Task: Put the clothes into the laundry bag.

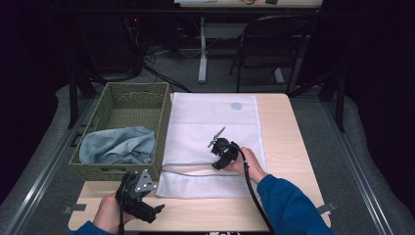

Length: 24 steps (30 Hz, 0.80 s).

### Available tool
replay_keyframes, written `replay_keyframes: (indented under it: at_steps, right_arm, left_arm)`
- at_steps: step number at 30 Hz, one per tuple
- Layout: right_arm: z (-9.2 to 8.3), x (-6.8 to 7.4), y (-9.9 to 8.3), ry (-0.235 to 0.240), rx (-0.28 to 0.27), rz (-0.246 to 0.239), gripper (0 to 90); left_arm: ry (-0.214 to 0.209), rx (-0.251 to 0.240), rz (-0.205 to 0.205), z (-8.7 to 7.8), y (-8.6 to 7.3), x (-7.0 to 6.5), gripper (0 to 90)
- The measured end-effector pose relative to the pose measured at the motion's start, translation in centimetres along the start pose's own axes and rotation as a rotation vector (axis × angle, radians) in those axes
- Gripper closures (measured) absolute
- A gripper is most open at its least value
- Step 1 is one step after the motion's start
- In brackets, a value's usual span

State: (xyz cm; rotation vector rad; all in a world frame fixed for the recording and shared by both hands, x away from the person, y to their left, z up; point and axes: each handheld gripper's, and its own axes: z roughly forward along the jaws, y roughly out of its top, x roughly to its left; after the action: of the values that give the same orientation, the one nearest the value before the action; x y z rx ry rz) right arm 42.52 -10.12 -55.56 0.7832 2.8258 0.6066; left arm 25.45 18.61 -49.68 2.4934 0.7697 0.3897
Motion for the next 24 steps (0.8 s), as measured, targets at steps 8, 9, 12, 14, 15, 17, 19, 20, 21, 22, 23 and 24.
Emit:
replay_keyframes:
  at_steps: [8,9,12,14,15,17,19,20,21,22,23,24]
  right_arm:
    - [-0.06,0.07,0.26,-0.03,-0.019,-0.008,59.7]
    - [-0.05,0.17,0.33,-0.042,-0.017,-0.006,60.4]
    - [0.04,0.3,0.45,-0.061,-0.022,-0.01,61.8]
    - [0.01,0.46,0.58,-0.089,-0.03,-0.01,65.7]
    - [0.01,0.46,0.58,-0.089,-0.03,-0.01,65.7]
    - [-0.13,0.51,0.69,-0.117,-0.037,-0.016,71.4]
    - [-0.11,0.52,0.71,-0.128,-0.034,-0.016,72.9]
    - [-0.07,0.52,0.73,-0.126,-0.033,-0.012,72.8]
    - [-0.01,0.53,0.73,-0.125,-0.033,-0.015,72.6]
    - [0.12,0.56,0.8,-0.135,-0.03,-0.017,72.7]
    - [0.17,0.58,0.82,-0.135,-0.032,-0.018,73.3]
    - [0.21,0.6,0.85,-0.133,-0.031,-0.018,74.9]
  left_arm:
    - [0.0,-0.004,-0.003,0.03,0.01,-0.03,0.1]
    - [0.0,-0.004,-0.003,0.03,0.01,-0.04,0.1]
    - [0.0,-0.004,-0.002,0.03,0.01,-0.05,0.0]
    - [0.0,-0.003,0.001,-0.02,0.01,-0.01,0.1]
    - [0.0,-0.003,0.001,-0.02,0.01,-0.01,0.1]
    - [0.0,-0.001,0.002,-0.01,0.01,-0.01,0.1]
    - [0.0,-0.004,-0.001,0.01,0.01,-0.05,0.1]
    - [-0.003,-0.005,-0.001,0.01,0.01,-0.04,0.1]
    - [-0.002,-0.005,-0.001,0.01,0.01,-0.05,0.1]
    - [0.001,-0.005,0.0,-0.01,0.01,-0.05,0.1]
    - [-0.002,-0.005,0.0,-0.01,0.02,-0.04,0.1]
    - [-0.002,-0.004,-0.001,0.0,0.02,-0.06,0.1]
